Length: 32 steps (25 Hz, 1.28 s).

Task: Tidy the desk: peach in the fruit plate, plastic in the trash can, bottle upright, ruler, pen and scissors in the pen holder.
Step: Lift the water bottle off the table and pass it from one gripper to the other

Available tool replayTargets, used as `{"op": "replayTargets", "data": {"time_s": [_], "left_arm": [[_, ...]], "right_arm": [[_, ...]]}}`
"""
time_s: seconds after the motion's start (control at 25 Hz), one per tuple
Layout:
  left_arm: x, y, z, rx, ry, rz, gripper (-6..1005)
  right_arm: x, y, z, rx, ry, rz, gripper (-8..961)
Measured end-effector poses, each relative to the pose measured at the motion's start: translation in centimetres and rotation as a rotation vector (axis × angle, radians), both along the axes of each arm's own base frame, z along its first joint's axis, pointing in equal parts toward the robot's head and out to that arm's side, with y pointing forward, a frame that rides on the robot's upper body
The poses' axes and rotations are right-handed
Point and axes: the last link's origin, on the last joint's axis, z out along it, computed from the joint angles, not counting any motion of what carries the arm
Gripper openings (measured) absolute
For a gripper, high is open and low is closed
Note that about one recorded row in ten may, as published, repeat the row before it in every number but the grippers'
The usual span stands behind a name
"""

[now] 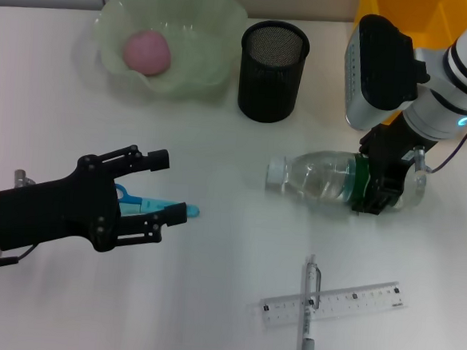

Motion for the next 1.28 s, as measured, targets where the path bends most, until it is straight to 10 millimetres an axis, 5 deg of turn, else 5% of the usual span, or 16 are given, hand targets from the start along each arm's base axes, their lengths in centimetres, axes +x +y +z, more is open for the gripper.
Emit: {"op": "replayTargets", "data": {"time_s": [0.6, 1.28], "left_arm": [[0.0, 0.1, 0.2, 0.007, -0.002, 0.001, 817], [0.2, 0.8, 0.9, 0.05, -0.02, 0.005, 816]], "right_arm": [[-0.4, 0.0, 0.2, 0.005, 0.025, 0.001, 763], [-0.9, -1.9, 2.9, 0.071, 0.312, -0.022, 761]]}}
